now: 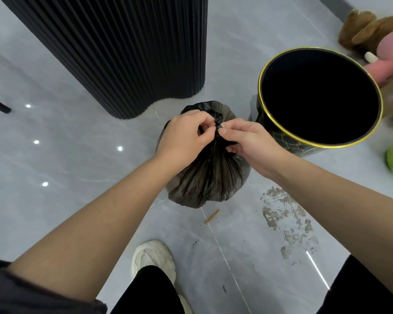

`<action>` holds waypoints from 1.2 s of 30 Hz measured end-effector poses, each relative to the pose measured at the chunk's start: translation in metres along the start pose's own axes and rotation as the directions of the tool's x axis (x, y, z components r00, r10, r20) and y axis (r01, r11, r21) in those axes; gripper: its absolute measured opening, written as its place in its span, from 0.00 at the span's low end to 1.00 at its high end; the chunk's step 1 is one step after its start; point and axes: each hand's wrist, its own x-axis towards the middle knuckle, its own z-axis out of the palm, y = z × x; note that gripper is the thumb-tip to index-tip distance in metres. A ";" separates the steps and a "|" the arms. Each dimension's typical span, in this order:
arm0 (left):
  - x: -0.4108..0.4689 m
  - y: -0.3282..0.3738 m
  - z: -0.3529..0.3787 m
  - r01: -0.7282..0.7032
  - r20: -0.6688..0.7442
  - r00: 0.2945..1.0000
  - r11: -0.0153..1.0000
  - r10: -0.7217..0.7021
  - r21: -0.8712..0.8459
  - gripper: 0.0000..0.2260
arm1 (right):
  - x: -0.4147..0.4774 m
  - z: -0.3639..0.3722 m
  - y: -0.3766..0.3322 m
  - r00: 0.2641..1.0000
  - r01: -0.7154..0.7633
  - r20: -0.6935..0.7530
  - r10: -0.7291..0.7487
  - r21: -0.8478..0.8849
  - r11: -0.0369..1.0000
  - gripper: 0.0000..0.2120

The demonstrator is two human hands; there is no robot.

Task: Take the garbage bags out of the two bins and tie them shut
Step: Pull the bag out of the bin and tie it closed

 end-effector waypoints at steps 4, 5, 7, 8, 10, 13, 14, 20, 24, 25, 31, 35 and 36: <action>-0.004 -0.001 0.004 0.073 -0.052 0.996 0.995 -0.077 -0.067 0.01 | -0.001 0.007 0.004 0.992 -0.043 -0.115 0.044 0.010 0.999 0.05; -0.007 0.000 0.005 0.068 -0.063 0.995 0.996 -0.072 -0.063 0.01 | -0.001 0.009 0.004 0.988 -0.057 -0.141 0.060 0.023 0.998 0.05; -0.012 0.003 0.008 0.042 -0.081 0.996 0.997 -0.047 -0.059 0.02 | -0.002 0.011 0.004 0.979 -0.089 -0.177 0.100 0.069 0.994 0.05; -0.014 0.003 0.008 0.034 -0.089 0.995 0.998 -0.039 -0.058 0.02 | -0.001 0.012 0.003 0.974 -0.105 -0.188 0.124 0.104 0.989 0.05; -0.016 0.003 0.010 0.041 -0.100 0.994 0.997 -0.047 -0.062 0.02 | -0.001 0.012 0.002 0.966 -0.135 -0.195 0.171 0.185 0.973 0.04; -0.013 0.003 0.013 0.071 -0.090 0.993 0.993 -0.079 -0.090 0.01 | 0.000 0.013 0.003 0.961 -0.154 -0.185 0.203 0.251 0.956 0.05; -0.013 0.003 0.013 0.084 -0.086 0.992 0.992 -0.092 -0.095 0.01 | 0.001 0.014 0.004 0.962 -0.150 -0.185 0.200 0.254 0.956 0.05; -0.013 0.008 0.012 0.244 -0.061 0.963 0.946 -0.262 -0.213 0.03 | -0.001 0.015 0.006 0.973 -0.078 -0.203 0.110 0.161 0.984 0.03; -0.012 0.008 0.012 0.314 -0.004 0.944 0.899 -0.331 -0.306 0.04 | -0.002 0.016 0.009 0.973 -0.031 -0.224 0.053 0.100 0.994 0.03; -0.012 0.008 0.012 0.319 0.010 0.943 0.893 -0.333 -0.319 0.05 | -0.003 0.016 0.009 0.974 -0.020 -0.225 0.039 0.088 0.996 0.03; -0.015 0.011 0.010 0.298 -0.017 0.948 0.908 -0.317 -0.295 0.05 | -0.001 0.020 0.007 0.969 -0.003 -0.247 0.016 0.055 0.999 0.04; -0.016 0.008 0.014 0.248 -0.063 0.962 0.946 -0.265 -0.208 0.03 | -0.001 0.023 0.008 0.964 -0.045 -0.257 0.064 0.077 0.996 0.07; -0.018 0.007 0.014 0.213 -0.082 0.970 0.961 -0.230 -0.175 0.03 | 0.000 0.023 0.008 0.962 -0.068 -0.258 0.090 0.093 0.993 0.06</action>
